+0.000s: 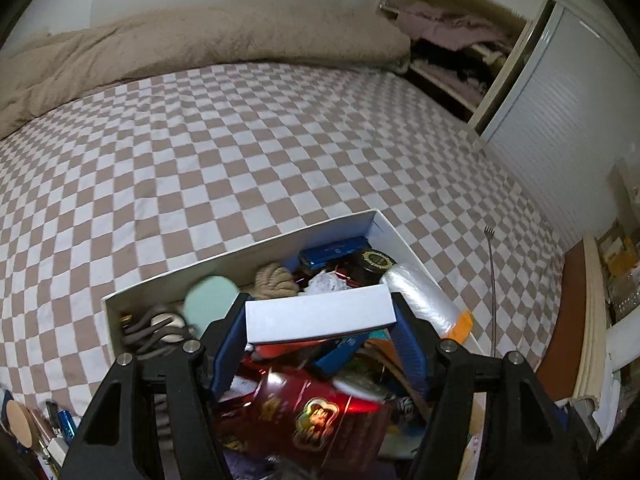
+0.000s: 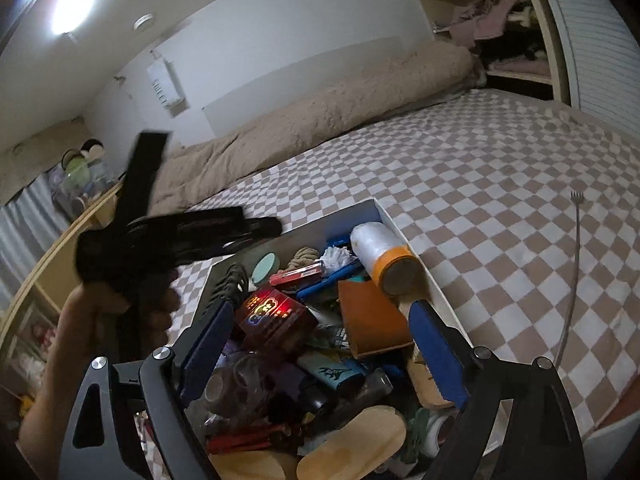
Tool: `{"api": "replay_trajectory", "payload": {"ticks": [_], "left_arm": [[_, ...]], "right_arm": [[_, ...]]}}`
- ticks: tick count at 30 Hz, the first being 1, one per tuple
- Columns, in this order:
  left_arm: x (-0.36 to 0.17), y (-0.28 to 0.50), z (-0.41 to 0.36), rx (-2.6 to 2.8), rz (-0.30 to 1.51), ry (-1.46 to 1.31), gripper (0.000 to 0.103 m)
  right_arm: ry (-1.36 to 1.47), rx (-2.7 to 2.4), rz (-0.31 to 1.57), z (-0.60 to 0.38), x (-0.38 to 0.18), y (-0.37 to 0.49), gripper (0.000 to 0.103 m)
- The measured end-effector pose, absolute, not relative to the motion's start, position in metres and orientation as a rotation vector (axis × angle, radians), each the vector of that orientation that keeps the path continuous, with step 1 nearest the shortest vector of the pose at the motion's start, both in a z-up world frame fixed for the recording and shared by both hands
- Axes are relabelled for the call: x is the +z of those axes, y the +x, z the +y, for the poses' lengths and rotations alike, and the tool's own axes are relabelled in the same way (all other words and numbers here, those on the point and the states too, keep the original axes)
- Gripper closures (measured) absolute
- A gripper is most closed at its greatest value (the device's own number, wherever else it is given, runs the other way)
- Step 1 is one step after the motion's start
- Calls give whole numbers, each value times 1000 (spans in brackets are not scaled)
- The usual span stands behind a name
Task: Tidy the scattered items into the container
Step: 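Open both grippers to drop the roll and white box into the container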
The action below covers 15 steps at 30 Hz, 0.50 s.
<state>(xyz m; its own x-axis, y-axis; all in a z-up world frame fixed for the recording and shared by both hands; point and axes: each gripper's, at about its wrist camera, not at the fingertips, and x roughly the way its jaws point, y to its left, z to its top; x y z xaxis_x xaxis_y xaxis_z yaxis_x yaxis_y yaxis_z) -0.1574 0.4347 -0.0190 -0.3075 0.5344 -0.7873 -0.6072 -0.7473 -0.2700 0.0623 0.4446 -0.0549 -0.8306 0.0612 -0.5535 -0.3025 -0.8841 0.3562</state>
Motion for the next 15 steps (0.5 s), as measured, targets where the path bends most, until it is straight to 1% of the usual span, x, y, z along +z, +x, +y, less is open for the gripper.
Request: {"api": "replay_trajectory", "payload": {"ticks": [6,10,11,12,13,15], "left_arm": [[-33,-171,454,2061,115,-1284,36],[-38,-180,456,2069,118,-1270,36],[-39,-181,453,2061,105,-1268,25],[-39,-183,450,2054,86,-1269,5],[-39,-184,446,2050,66,-1266,0],[-37,-184,439,2052,48,-1254,0]], "right_arm": [[-819,2771,613,438,-60,69,14],[-820,2795,603,436,-61,70,14],[-820,2801,602,436,-61,70,14],[-820,2805,600,436,-61,70,14],[-821,2808,598,435,-61,70,14],[-820,2819,593,433,-61,70,14]]}}
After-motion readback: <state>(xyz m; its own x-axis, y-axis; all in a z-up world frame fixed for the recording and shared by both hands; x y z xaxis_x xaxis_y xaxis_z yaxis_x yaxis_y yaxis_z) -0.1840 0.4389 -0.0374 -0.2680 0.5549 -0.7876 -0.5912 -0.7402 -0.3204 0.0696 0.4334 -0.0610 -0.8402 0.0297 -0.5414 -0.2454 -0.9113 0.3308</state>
